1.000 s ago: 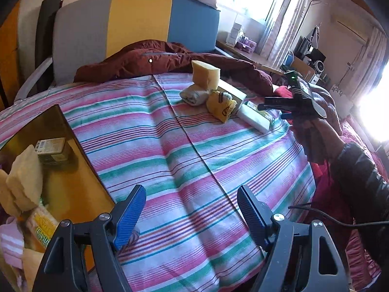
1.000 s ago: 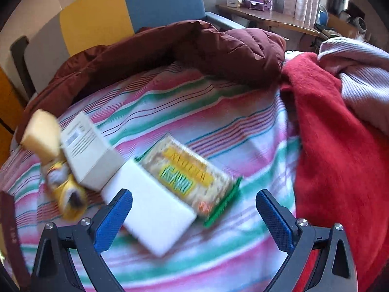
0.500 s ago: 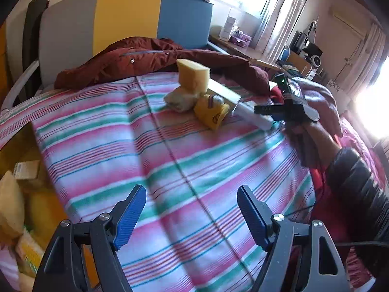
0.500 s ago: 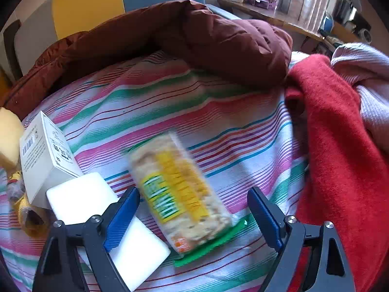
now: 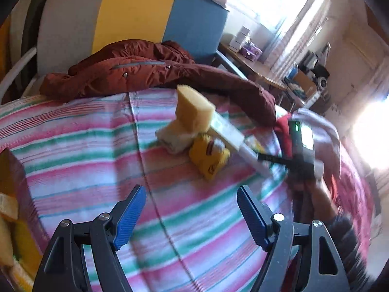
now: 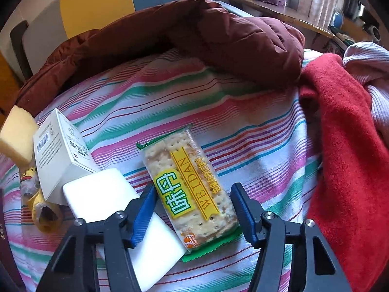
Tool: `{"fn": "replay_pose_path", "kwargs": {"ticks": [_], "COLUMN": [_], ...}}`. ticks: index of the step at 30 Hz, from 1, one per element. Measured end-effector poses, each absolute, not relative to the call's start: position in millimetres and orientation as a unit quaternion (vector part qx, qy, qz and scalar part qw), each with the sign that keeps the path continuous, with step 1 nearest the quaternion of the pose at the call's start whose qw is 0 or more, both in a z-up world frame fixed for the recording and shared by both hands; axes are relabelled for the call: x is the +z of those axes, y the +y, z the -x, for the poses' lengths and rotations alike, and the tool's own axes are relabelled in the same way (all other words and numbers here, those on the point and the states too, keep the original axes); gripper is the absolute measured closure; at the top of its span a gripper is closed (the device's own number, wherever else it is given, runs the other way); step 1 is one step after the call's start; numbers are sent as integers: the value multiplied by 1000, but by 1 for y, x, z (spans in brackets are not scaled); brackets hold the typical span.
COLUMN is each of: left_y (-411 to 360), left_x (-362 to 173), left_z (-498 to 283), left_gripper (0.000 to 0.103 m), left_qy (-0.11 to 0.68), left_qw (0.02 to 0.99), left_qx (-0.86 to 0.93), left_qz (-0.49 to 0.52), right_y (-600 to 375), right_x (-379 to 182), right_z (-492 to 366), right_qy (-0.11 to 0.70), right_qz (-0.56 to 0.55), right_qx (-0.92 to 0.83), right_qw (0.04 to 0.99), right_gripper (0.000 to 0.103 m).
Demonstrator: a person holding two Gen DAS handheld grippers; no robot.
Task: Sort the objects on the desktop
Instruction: 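Grasp the WEIDAN cracker pack with the right tool while the left tool grasps a yellow sponge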
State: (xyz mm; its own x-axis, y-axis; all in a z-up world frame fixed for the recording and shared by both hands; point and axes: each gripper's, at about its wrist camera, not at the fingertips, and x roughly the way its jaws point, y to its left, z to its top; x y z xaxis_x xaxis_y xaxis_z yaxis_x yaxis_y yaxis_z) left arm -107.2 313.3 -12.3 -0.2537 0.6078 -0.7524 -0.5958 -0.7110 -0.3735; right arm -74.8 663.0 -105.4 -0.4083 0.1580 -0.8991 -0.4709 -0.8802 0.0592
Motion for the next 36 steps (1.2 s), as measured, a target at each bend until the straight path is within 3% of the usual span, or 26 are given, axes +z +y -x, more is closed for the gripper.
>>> {"fn": "replay_pose_path", "kwargs": {"ticks": [14, 24, 26, 27, 29, 30, 36], "left_y": [392, 437, 441, 441, 438, 435, 408], "left_x": [-13, -44, -52, -56, -55, -50, -33], "left_z": [199, 232, 234, 234, 229, 223, 196], "left_gripper": [21, 18, 28, 43, 51, 60, 63], "left_qy": [-74, -51, -35, -40, -38, -29, -29], "left_qw": [347, 299, 282, 291, 307, 316, 349], "left_qx": [781, 776, 778, 770, 772, 780, 786], "left_qz": [514, 554, 561, 567, 555, 540, 509], "right_y": [660, 664, 666, 666, 667, 667, 673], "right_x": [-96, -98, -97, -97, -97, -97, -82], "right_z": [77, 81, 81, 81, 81, 81, 83], "right_qy": [126, 128, 129, 130, 130, 130, 138], "right_qz": [512, 513, 512, 511, 510, 509, 487], "right_qx": [826, 826, 827, 827, 828, 828, 837], "right_qw": [198, 195, 195, 195, 195, 195, 209], "right_gripper": [42, 42, 42, 42, 43, 43, 46]}}
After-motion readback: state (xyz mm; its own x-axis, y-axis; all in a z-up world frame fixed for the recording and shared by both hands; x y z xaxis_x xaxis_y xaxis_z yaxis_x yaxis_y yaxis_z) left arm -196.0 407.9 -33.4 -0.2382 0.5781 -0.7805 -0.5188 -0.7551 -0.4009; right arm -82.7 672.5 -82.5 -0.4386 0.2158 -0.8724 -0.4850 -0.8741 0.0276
